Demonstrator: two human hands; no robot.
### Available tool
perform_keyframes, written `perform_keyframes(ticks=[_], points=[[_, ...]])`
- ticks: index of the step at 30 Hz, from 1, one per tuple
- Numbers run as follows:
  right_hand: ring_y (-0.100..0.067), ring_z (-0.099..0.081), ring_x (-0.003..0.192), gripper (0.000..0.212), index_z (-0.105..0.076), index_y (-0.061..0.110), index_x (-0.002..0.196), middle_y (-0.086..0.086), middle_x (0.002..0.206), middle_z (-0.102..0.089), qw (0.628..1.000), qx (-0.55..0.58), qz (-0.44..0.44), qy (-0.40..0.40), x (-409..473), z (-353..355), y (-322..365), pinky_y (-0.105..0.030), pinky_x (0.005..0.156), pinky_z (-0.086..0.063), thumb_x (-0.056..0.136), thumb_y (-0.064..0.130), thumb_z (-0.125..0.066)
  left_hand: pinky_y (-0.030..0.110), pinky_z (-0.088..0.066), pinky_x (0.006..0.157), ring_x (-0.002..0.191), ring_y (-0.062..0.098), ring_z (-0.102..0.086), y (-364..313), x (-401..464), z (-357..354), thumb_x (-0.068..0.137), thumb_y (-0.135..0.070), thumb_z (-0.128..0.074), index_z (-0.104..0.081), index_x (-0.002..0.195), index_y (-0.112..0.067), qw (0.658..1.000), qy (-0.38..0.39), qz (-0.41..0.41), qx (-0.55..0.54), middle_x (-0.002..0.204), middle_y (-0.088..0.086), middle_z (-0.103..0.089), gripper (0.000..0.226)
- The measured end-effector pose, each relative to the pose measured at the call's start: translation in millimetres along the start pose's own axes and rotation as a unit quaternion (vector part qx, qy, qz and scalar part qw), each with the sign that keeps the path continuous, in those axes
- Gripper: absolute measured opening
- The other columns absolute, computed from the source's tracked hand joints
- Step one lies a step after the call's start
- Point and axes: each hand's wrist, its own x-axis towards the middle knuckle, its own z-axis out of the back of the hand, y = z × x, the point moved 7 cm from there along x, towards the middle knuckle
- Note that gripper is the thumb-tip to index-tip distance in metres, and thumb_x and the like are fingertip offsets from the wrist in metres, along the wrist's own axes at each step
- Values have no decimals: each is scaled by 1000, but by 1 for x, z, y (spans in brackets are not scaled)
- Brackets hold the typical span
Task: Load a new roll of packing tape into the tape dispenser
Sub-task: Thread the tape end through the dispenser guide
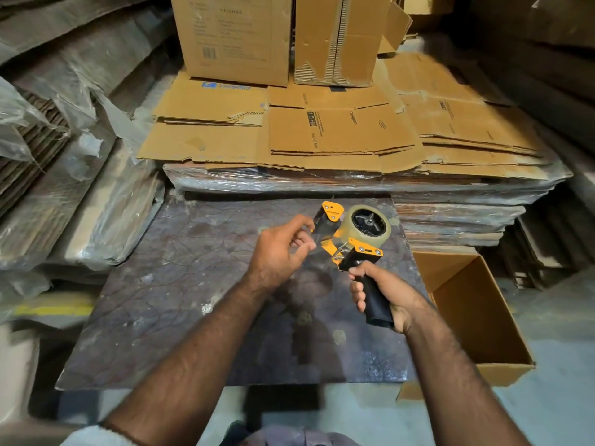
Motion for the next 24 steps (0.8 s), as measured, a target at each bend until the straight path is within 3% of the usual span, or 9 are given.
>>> perform_keyframes(ticks=[3,9,15,20,24], points=[[-11,-46,40,14,-56,13,79,1,56,-48,1000,7,-1,-14,-2,4,-2,-22,36,-44,92,15,-59,14,-55,74,74,4,-72,-2,1,4,81,-10,-79,-61,106,-20,1000,-3,9,-13,80,-7,-77,32],[-10,-45,40,21,-59,15,70,2,56,-48,1000,10,-2,-13,-4,3,-7,-21,35,-43,91,16,-58,8,-48,71,78,-10,-67,1,1,11,79,-16,-82,-60,89,-20,1000,19,-2,8,73,-23,-70,25],[-9,-40,39,19,-54,16,72,3,55,-44,999,15,13,-35,-8,8,-10,-21,36,-39,92,16,-55,26,-58,75,79,1,-72,11,8,32,78,-18,-84,-60,88,-24,999,28,17,-4,75,-11,-75,27],[-10,-40,39,19,-56,16,71,2,56,-42,1000,-10,-10,-18,-18,-4,-24,-21,34,-38,89,17,-57,19,-58,72,80,7,-76,12,45,59,73,-5,-88,-64,88,-9,988,137,49,-47,71,-5,-76,29],[-10,-41,38,14,-57,14,72,1,55,-43,1000,-22,-7,-5,-22,-23,-23,-21,33,-39,86,15,-59,11,-52,68,77,8,-76,8,65,73,70,-7,-90,-65,87,-9,980,192,40,-30,72,0,-77,30]])
